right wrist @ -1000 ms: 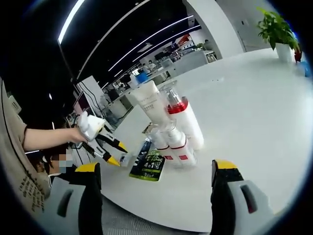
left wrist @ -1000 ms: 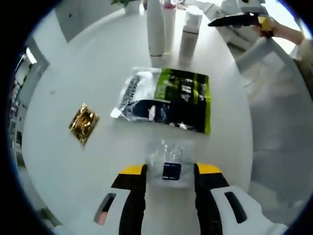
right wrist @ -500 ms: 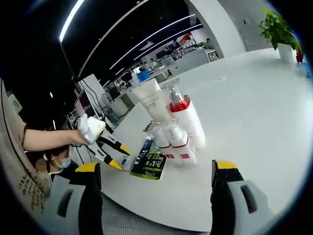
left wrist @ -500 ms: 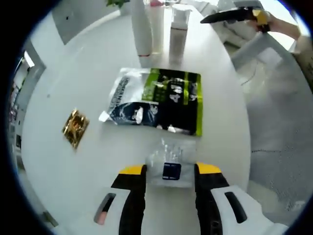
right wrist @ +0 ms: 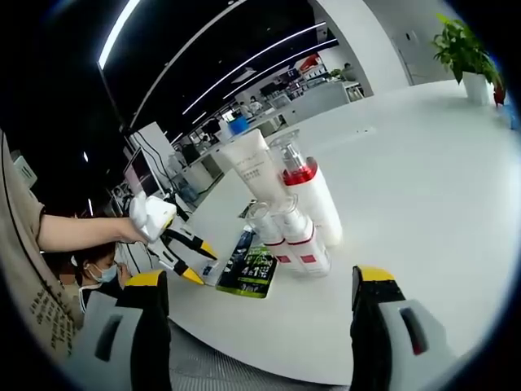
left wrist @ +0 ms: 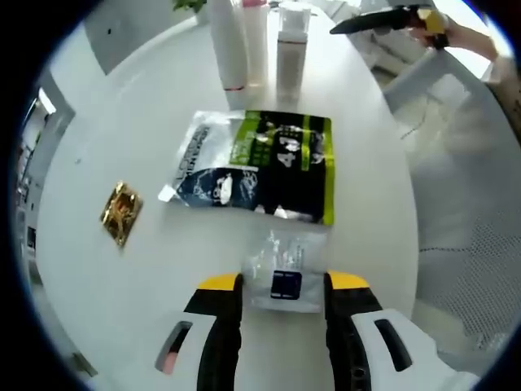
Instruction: Arrange the skincare products in the storage area until every visible bottle or jar stands upright without overlapping.
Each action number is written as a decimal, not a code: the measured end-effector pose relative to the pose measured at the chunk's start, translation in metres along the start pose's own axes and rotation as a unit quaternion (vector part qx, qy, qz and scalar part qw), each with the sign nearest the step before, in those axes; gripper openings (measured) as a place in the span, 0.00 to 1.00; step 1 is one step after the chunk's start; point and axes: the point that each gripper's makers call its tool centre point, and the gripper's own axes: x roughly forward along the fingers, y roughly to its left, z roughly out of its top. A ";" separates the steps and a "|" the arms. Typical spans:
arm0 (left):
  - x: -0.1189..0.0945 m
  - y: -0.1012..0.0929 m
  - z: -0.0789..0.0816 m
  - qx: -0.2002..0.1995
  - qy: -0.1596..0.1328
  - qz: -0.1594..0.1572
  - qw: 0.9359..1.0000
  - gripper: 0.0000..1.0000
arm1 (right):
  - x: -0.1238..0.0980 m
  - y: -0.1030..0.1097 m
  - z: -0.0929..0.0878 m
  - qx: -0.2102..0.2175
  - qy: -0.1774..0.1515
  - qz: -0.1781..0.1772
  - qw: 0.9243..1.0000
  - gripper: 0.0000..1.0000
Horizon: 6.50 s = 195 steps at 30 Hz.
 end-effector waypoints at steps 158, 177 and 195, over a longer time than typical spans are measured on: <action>-0.032 0.121 0.035 -0.025 -0.041 0.088 0.995 0.91 | 0.001 0.000 0.000 -0.005 -0.002 0.003 1.000 0.91; 0.004 0.164 0.041 0.040 0.015 0.057 0.997 0.76 | 0.001 -0.011 -0.001 0.010 -0.001 -0.018 1.000 0.91; 0.018 0.172 0.053 0.071 0.042 0.004 0.997 0.55 | 0.000 -0.017 -0.001 0.024 -0.006 -0.029 0.999 0.91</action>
